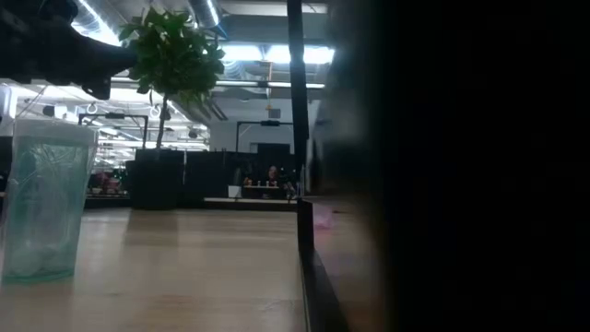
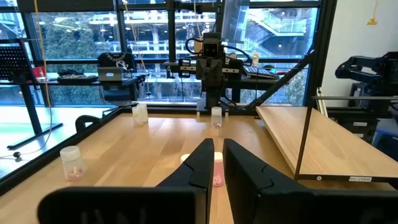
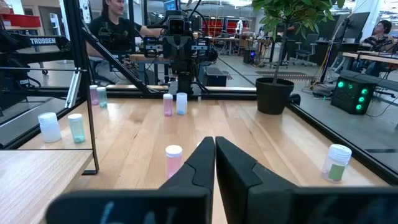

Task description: Pick and place medicine bottles onto shelf by color

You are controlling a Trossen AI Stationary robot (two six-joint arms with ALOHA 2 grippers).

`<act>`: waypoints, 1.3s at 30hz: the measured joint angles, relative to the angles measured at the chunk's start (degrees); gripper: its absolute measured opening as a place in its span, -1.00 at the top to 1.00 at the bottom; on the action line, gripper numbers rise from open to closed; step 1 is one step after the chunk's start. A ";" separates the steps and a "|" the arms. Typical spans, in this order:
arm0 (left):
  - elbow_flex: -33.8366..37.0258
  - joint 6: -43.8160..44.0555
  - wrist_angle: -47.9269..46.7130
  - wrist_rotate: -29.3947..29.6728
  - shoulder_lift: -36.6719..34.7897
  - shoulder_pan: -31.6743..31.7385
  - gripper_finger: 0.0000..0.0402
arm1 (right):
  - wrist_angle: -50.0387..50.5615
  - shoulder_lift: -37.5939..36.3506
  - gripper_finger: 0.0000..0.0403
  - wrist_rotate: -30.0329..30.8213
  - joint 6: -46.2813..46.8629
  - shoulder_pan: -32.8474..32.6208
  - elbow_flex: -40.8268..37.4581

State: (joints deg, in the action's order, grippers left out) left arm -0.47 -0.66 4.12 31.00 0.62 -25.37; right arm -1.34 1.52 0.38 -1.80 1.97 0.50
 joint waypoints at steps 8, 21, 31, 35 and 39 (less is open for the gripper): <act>0.00 0.00 0.02 0.00 0.00 0.00 0.85 | -0.04 0.00 0.91 -0.01 -0.45 -0.01 0.02; 0.00 0.01 0.01 0.00 0.01 0.00 0.85 | -4.46 -0.02 0.91 -22.90 -3.34 -0.01 -0.01; 0.00 -1.37 0.08 0.00 0.00 0.00 0.85 | -4.37 -0.02 0.91 -17.56 -3.39 0.01 0.00; -0.48 -3.31 4.68 -0.06 0.03 0.00 0.85 | -4.33 -0.02 0.91 -11.85 -3.30 0.01 -0.01; -4.93 -5.37 5.49 -4.32 0.11 -0.02 0.85 | -4.33 -0.02 0.91 -7.86 -3.28 0.01 -0.01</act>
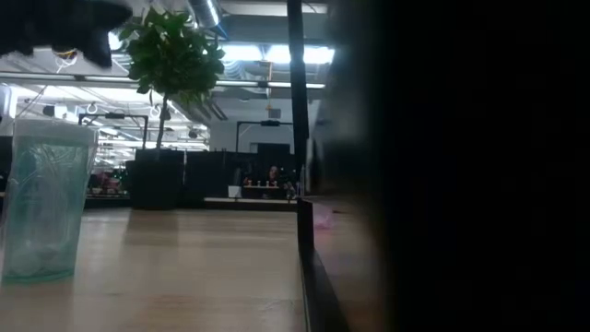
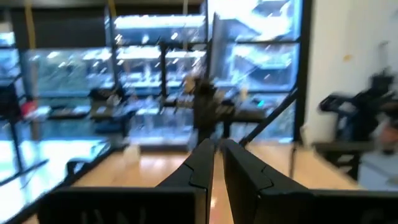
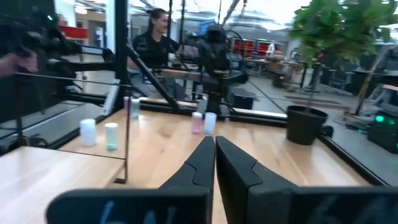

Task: Pick and place medicine bottles onto shelf by color
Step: Put the left white pill bottle on the shelf

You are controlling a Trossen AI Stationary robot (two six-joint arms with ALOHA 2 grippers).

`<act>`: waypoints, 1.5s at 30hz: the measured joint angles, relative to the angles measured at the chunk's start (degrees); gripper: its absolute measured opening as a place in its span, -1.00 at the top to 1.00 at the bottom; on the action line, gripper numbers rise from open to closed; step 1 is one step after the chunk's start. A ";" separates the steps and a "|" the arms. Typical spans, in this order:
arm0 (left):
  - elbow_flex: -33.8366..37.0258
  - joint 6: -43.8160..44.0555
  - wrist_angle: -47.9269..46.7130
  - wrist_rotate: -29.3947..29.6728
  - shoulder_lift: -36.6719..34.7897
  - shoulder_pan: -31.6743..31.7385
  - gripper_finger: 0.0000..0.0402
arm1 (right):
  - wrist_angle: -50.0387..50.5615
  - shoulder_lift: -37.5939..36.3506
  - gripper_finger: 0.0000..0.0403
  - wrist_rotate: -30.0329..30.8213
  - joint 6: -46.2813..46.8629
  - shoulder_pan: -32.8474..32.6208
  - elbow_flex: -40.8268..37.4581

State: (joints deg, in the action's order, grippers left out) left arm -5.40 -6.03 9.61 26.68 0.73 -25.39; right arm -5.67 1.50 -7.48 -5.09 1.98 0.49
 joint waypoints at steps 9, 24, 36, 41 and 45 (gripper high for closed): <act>-18.01 -2.72 -20.02 -3.53 7.12 -0.02 0.85 | -0.02 0.00 0.91 1.85 0.03 0.00 0.00; -40.41 2.28 -38.45 2.80 36.26 0.00 0.85 | -1.29 0.00 0.91 1.92 2.88 0.00 0.00; -53.16 31.48 -61.06 1.06 54.60 0.00 0.85 | 4.13 0.22 0.91 9.39 3.51 0.00 5.86; -53.32 40.21 -61.58 0.34 58.12 0.00 0.85 | 12.30 4.67 0.91 10.13 6.98 0.00 13.11; -53.34 45.11 -61.58 -0.60 58.97 0.00 0.85 | 18.82 11.73 0.91 10.03 10.57 -0.02 18.30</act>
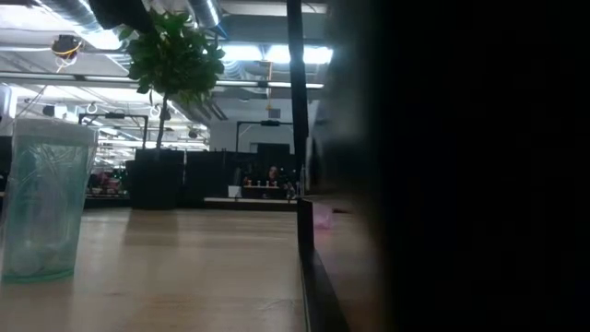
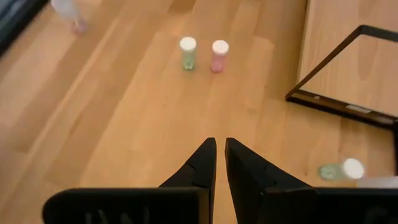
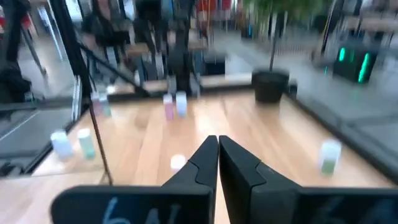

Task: Pick and place medicine bottles onto shelf by color
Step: Put the left white pill bottle on the shelf

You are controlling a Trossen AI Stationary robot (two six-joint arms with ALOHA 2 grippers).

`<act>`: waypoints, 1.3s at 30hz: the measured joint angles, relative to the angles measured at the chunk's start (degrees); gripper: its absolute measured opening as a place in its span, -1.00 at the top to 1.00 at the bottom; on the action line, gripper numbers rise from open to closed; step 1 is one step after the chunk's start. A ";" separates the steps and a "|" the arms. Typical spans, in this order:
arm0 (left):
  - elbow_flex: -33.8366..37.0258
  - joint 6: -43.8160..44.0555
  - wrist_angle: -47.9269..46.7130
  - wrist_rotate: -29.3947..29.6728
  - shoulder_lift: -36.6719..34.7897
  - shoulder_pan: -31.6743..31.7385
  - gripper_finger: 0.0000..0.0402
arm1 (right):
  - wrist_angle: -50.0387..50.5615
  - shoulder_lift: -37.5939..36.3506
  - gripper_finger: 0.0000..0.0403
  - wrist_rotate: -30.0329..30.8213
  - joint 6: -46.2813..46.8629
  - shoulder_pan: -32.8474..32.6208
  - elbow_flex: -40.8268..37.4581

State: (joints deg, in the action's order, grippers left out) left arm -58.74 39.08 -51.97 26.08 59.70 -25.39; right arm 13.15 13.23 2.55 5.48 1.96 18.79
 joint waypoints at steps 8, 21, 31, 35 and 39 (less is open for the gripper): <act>-0.02 5.64 0.00 -0.22 -0.07 0.00 0.85 | 4.72 15.19 0.91 -9.19 1.69 0.02 6.65; -0.03 13.96 -2.22 -0.30 -0.09 -0.02 0.85 | 4.34 20.92 0.91 -14.19 -1.42 0.02 8.35; -0.04 17.03 -3.26 -3.32 0.20 0.38 0.85 | 4.33 20.90 0.91 -14.19 -1.32 0.02 8.35; -0.02 18.63 -7.11 -7.12 0.90 1.48 0.85 | 4.32 20.90 0.91 -14.19 -1.45 0.02 8.35; -0.02 20.81 -9.51 -10.15 2.08 1.90 0.85 | 4.35 20.90 0.91 -14.32 -1.77 0.00 8.33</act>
State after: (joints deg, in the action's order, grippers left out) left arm -58.76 59.89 -61.47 15.93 61.78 -23.49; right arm 17.50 34.13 -11.77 3.71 1.95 27.12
